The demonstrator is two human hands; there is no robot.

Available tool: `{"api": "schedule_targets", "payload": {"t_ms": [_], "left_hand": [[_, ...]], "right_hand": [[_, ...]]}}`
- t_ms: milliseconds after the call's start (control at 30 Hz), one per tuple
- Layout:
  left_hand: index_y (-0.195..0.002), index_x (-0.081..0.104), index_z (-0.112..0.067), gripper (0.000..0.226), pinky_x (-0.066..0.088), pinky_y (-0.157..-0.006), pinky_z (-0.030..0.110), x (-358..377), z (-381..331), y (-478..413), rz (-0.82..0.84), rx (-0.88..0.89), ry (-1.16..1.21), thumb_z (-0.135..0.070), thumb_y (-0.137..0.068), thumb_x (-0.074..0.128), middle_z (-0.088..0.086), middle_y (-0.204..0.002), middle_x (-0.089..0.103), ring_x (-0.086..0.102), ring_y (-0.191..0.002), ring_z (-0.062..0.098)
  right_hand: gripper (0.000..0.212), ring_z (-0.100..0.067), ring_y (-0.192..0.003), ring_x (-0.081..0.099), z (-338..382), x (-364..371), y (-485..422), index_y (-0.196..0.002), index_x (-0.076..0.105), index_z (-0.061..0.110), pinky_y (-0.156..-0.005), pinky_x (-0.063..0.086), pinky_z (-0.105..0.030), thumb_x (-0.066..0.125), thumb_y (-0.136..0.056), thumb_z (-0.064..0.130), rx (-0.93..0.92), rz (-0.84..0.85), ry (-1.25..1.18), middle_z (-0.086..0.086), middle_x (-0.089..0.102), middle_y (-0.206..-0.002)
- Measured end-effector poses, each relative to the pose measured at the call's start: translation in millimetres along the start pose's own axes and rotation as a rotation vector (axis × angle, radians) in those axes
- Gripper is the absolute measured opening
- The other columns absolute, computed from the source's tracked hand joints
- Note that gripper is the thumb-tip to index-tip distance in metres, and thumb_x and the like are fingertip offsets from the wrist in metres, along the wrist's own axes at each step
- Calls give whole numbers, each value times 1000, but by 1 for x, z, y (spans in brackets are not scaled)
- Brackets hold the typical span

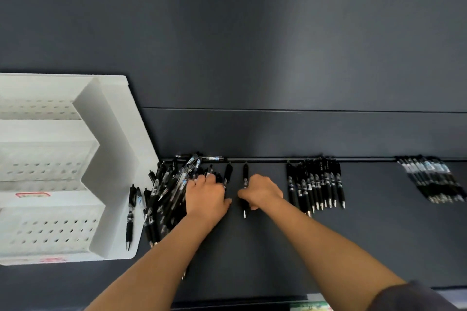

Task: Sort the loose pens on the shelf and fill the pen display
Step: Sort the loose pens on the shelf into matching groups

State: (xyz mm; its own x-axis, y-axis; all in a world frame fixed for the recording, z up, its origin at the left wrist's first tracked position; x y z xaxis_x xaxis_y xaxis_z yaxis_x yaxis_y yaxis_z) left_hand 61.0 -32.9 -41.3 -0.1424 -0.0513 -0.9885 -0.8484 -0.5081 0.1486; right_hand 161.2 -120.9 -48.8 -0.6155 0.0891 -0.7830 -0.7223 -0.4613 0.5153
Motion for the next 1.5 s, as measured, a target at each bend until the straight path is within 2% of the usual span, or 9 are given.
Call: {"api": "schedule_targets", "payload": {"t_ms": [267,400,567,667,767,1033,1167,1300,1500], "left_hand": [[-111,63,-18,29,37,-93,34,1,-32,-21,96,29,-74,-29,-91,45,5,-119,61,52,-116,26],[-108,60,-11,28,45,-82,33,-5,-58,-26,141,-7,199,-27,-94,42,12,-117,62,59,-109,32],[-97,59,-7,27,46,-74,34,-13,-98,-33,155,25,389,-29,-91,46,14,-109,63,60,-102,34],[-78,54,-10,21,48,-67,33,-13,-128,-35,199,22,525,-28,-88,49,14,-93,68,64,-88,31],[-78,56,-9,20,54,-73,36,-16,-155,-38,226,2,625,-27,-85,51,14,-86,70,66,-83,30],[-67,53,-13,25,44,-55,24,-13,-193,-49,232,-80,669,-25,-89,51,2,-55,64,59,-56,14],[-69,51,-15,27,45,-60,25,-12,-206,-50,231,-103,642,-31,-90,53,3,-60,66,61,-61,14],[-86,58,-14,26,47,-68,30,-15,-215,-50,212,-101,538,-39,-89,52,6,-91,69,65,-85,23],[-105,54,-15,24,42,-82,33,-32,-199,-43,-6,29,199,-35,-92,47,5,-113,61,56,-108,26]], "right_hand": [[25,-18,-69,69,-31,-19,2,-56,51,13,-69,54,-25,51,-79,22,-66,-67,-116,3,48,-29],[26,-25,-65,69,-52,-41,7,-59,43,13,-58,48,-28,51,-82,19,-48,-174,-192,-4,57,-50],[22,-31,-79,67,-89,-70,12,-61,41,18,-71,53,-33,50,-81,23,29,-259,-137,-12,67,-79],[23,-28,-73,58,-118,-84,15,-62,41,16,-63,45,-27,51,-81,21,77,-279,-52,-6,59,-74],[26,-27,-71,56,-140,-92,12,-61,39,15,-60,41,-26,53,-83,19,103,-271,1,-2,48,-65],[17,-30,-91,62,-169,-108,1,-88,54,16,-66,43,-30,54,-91,33,-37,-206,99,-8,60,-93],[17,-28,-84,58,-182,-115,-2,-86,51,15,-66,43,-31,51,-93,31,-103,-188,68,-8,61,-94],[21,-29,-95,60,-191,-121,-8,-99,59,13,-69,44,-31,50,-93,31,-162,-197,86,-8,64,-103],[20,-27,-105,58,-179,-127,-13,-107,59,20,-78,47,-35,48,-93,30,-287,-287,193,-5,61,-113]]}}
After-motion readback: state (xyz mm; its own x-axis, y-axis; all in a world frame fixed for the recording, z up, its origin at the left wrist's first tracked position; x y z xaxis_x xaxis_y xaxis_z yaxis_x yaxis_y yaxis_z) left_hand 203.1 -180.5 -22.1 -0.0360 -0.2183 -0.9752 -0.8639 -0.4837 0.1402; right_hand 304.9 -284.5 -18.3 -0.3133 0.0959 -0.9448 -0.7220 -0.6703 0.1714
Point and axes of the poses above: each hand's wrist, its own y-axis away from the middle knuckle, its own x-axis out of the palm, z = x × y, the point moved 4 cm from there along -y, towards the middle knuckle
